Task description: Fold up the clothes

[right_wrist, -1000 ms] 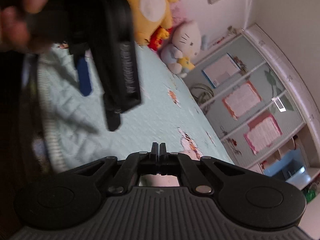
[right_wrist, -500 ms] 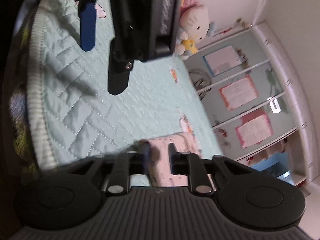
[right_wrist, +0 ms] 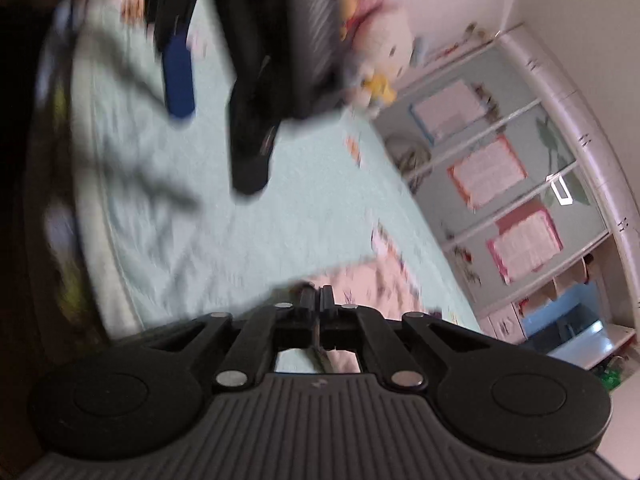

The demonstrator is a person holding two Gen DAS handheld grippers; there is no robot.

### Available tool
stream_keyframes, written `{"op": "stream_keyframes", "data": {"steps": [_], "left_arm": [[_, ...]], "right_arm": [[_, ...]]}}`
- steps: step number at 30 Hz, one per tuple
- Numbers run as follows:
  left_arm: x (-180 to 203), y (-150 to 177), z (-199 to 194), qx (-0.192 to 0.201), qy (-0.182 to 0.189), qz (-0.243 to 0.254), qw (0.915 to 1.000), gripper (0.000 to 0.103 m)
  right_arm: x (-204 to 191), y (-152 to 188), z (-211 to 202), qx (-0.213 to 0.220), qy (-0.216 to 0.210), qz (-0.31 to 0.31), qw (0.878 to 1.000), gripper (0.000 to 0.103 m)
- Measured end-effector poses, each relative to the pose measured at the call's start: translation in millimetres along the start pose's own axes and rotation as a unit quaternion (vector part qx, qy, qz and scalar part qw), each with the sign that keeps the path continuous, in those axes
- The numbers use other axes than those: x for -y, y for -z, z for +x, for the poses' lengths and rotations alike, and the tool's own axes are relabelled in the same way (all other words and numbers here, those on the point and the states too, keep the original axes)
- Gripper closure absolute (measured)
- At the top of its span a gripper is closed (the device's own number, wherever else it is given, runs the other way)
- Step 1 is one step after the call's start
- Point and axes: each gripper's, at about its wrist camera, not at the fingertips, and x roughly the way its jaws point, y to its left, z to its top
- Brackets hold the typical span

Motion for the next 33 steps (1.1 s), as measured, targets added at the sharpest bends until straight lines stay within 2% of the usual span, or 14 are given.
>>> {"op": "stream_keyframes", "data": {"steps": [1, 4, 5, 8, 10, 12, 13, 15, 18, 20, 23, 25, 28, 33], "left_arm": [[3, -1, -2, 0.003, 0.008, 0.005, 1.0000, 0.024], [17, -6, -5, 0.008, 0.027, 0.031, 0.9991, 0.024], [23, -8, -4, 0.007, 0.032, 0.041, 0.9986, 0.024], [44, -17, 7, 0.003, 0.051, 0.073, 0.9961, 0.024], [58, -23, 21, -0.006, 0.055, 0.085, 0.9948, 0.024], [64, -29, 39, -0.026, 0.065, 0.071, 0.9950, 0.024], [66, -32, 48, -0.039, 0.072, 0.061, 0.9948, 0.024], [64, -35, 64, -0.065, 0.085, 0.020, 0.9941, 0.024], [60, -39, 82, -0.095, 0.106, -0.043, 0.9889, 0.024], [58, -41, 88, -0.106, 0.116, -0.066, 0.9853, 0.024], [55, -44, 98, -0.121, 0.132, -0.099, 0.9788, 0.023], [53, -46, 104, -0.126, 0.138, -0.118, 0.9754, 0.022], [51, -48, 107, -0.127, 0.144, -0.140, 0.9715, 0.021], [50, -48, 108, -0.125, 0.151, -0.149, 0.9692, 0.021]], "right_arm": [[3, -1, -5, 0.002, -0.002, 0.009, 1.000, 0.100], [20, -2, -22, 0.012, -0.018, 0.061, 0.998, 0.072], [29, 2, -28, 0.008, -0.011, 0.086, 0.996, 0.068], [61, 19, -42, -0.017, 0.005, 0.178, 0.984, 0.065], [90, 40, -43, -0.055, 0.001, 0.268, 0.962, 0.065], [125, 73, -41, -0.080, -0.017, 0.401, 0.912, 0.065], [142, 93, -37, -0.090, -0.035, 0.480, 0.872, 0.064], [156, 138, -33, -0.094, -0.084, 0.628, 0.768, 0.065], [116, 193, -52, -0.083, -0.143, 0.763, 0.625, 0.064], [118, 205, -29, -0.086, -0.161, 0.813, 0.553, 0.064], [110, 229, -18, -0.069, -0.172, 0.872, 0.454, 0.065], [107, 240, -17, -0.060, -0.175, 0.894, 0.407, 0.065], [103, 243, -21, -0.059, -0.171, 0.906, 0.382, 0.067], [102, 243, -29, -0.066, -0.136, 0.913, 0.378, 0.065]]}}
